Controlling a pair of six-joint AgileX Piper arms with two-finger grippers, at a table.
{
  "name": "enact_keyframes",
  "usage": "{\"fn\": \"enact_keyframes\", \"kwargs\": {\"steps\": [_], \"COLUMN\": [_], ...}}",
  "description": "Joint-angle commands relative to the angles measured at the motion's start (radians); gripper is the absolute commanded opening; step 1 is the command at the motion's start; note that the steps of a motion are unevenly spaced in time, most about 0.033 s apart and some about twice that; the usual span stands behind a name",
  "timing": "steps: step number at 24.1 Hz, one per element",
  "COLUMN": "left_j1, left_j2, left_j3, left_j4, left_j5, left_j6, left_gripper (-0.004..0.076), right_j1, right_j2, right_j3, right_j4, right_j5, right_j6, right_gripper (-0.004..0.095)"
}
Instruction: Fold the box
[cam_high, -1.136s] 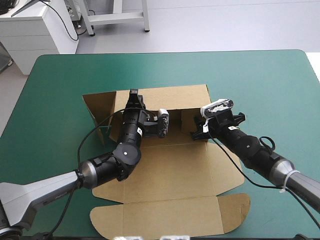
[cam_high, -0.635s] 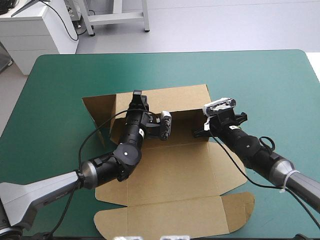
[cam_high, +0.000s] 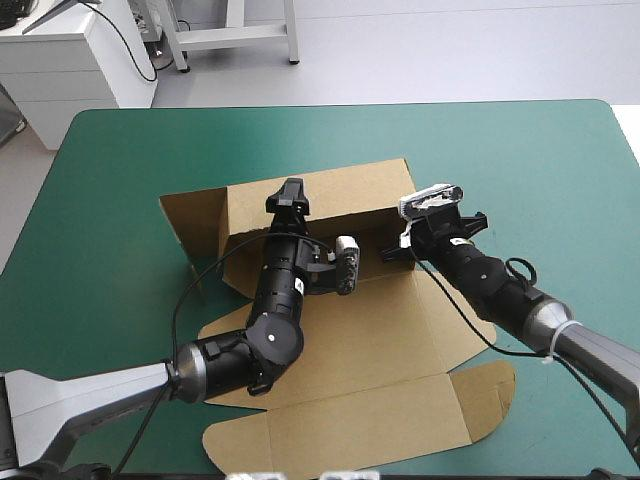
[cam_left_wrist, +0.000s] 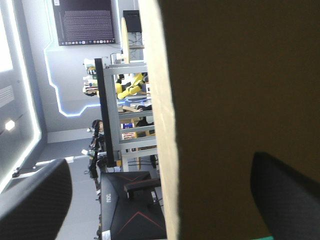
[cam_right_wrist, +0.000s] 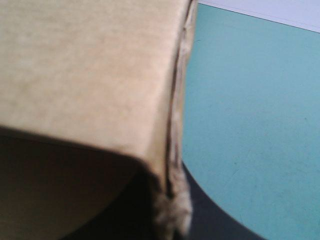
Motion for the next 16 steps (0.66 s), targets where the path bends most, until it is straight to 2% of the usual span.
{"fn": "enact_keyframes", "kwargs": {"steps": [1,5,7,8,9,10,11,12,14,16], "left_j1": [-0.091,-0.157,-0.173,-0.181,-0.187,-0.200,-0.206,-0.218,-0.221,-0.217], "left_j2": [-0.035,-0.035,-0.035,-0.035,-0.037,-0.039,-0.044,-0.050,-0.061,-0.068], "left_j3": [-0.025,-0.025,-0.025,-0.025,-0.025,-0.025,-0.025,-0.025,-0.037,-0.079], "left_j4": [0.031,-0.075,-0.114,-0.128,-0.132,-0.145,-0.145,-0.164,-0.226,-0.389], "left_j5": [0.183,0.258,0.272,0.279,0.281,0.283,0.283,0.272,0.248,0.212], "left_j6": [-0.019,-0.027,-0.027,-0.023,-0.014,0.035,0.056,0.123,0.185,0.288], "left_gripper": [0.0690,0.0689,0.0647,0.0584,0.0489,0.0246,0.0086,0.0018,0.0015,0.0015], "right_j1": [-0.041,-0.098,-0.112,-0.117,-0.118,-0.118,-0.118,-0.118,-0.118,-0.118], "right_j2": [0.004,0.021,0.021,0.021,0.021,0.021,0.021,0.021,0.021,0.021], "right_j3": [-0.062,-0.094,-0.100,-0.102,-0.102,-0.102,-0.102,-0.102,-0.102,-0.102], "right_j4": [-0.021,-0.023,-0.023,-0.023,-0.023,-0.023,-0.023,-0.023,-0.023,-0.023], "right_j5": [-0.029,0.038,0.078,0.091,0.096,0.100,0.108,0.129,0.143,0.143], "right_j6": [-0.017,-0.017,-0.015,-0.015,-0.015,-0.015,-0.015,-0.015,-0.017,-0.017], "right_gripper": [-0.0019,-0.0019,-0.0019,-0.0020,-0.0020,-0.0020,-0.0020,-0.0019,-0.0019,-0.0019]}}
